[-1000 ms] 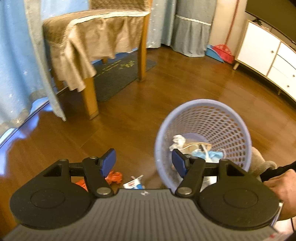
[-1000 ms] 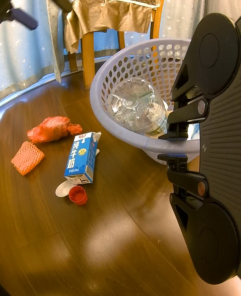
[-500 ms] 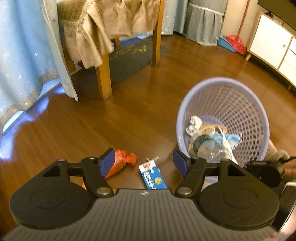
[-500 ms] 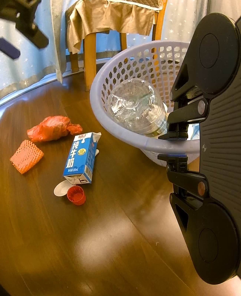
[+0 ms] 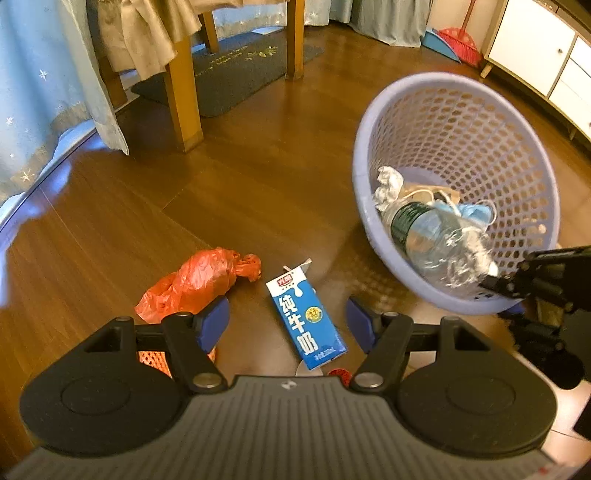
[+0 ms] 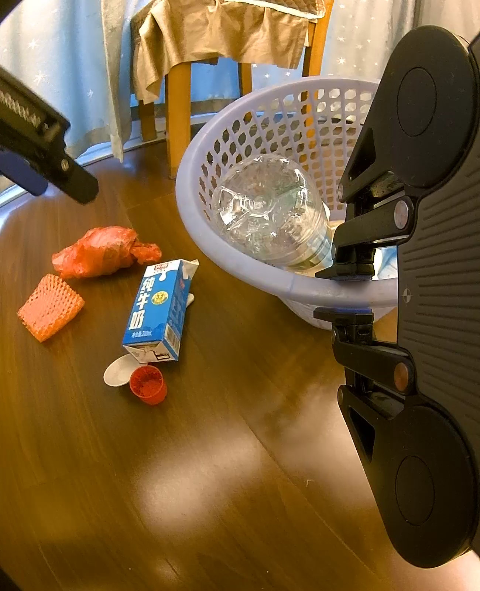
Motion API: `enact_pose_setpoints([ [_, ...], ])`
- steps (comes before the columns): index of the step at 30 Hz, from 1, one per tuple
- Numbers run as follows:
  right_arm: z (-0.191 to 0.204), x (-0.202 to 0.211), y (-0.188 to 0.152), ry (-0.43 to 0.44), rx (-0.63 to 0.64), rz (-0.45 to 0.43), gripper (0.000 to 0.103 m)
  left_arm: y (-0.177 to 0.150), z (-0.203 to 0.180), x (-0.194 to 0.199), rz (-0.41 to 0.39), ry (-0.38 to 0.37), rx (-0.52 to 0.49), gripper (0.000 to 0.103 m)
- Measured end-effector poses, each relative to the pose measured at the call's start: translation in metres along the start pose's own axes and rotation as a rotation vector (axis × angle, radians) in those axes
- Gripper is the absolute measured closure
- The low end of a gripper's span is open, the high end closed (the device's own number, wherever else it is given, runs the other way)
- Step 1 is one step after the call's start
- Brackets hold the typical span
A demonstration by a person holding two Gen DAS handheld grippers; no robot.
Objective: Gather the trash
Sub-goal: 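Move the left tool down to the blue-and-white milk carton, then close the left tool around the milk carton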
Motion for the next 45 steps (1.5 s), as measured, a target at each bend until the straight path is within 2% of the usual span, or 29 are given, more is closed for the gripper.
enact_pose_setpoints([
  [10,-0.001,0.0,-0.003,0.03,-0.031,0.015,0.093,-0.02,-0.003,-0.049,0.05,0.003,-0.029,0.036],
  [15,-0.003,0.001,-0.004,0.037,-0.046,0.021,0.093,-0.02,-0.005,-0.074,0.05,-0.021,0.038,0.036],
  [22,-0.001,0.001,-0.004,0.057,-0.055,0.021,0.093,-0.025,-0.021,-0.1,0.055,-0.039,0.052,0.036],
  [39,-0.003,0.001,-0.004,0.068,-0.074,0.024,0.093,-0.041,-0.035,-0.131,0.071,-0.053,0.092,0.037],
  [41,-0.003,0.001,-0.004,0.071,-0.079,0.026,0.093,-0.043,-0.034,-0.133,0.07,-0.049,0.096,0.039],
  [43,-0.003,0.0,-0.004,0.07,-0.076,0.027,0.093,-0.045,-0.033,-0.137,0.08,-0.051,0.108,0.047],
  [45,-0.002,0.001,-0.004,0.075,-0.075,0.028,0.093,-0.047,-0.031,-0.139,0.085,-0.052,0.121,0.051],
])
Point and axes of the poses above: each gripper's, at about its wrist camera, not at the fingertips, and x roughly against the way its jaws point, z to its left, y to its top, the point moved 10 cm from there along -x, roughly the way its jaws point, and after that the axes turned 4 degrees about y, right-handed, at the moved point
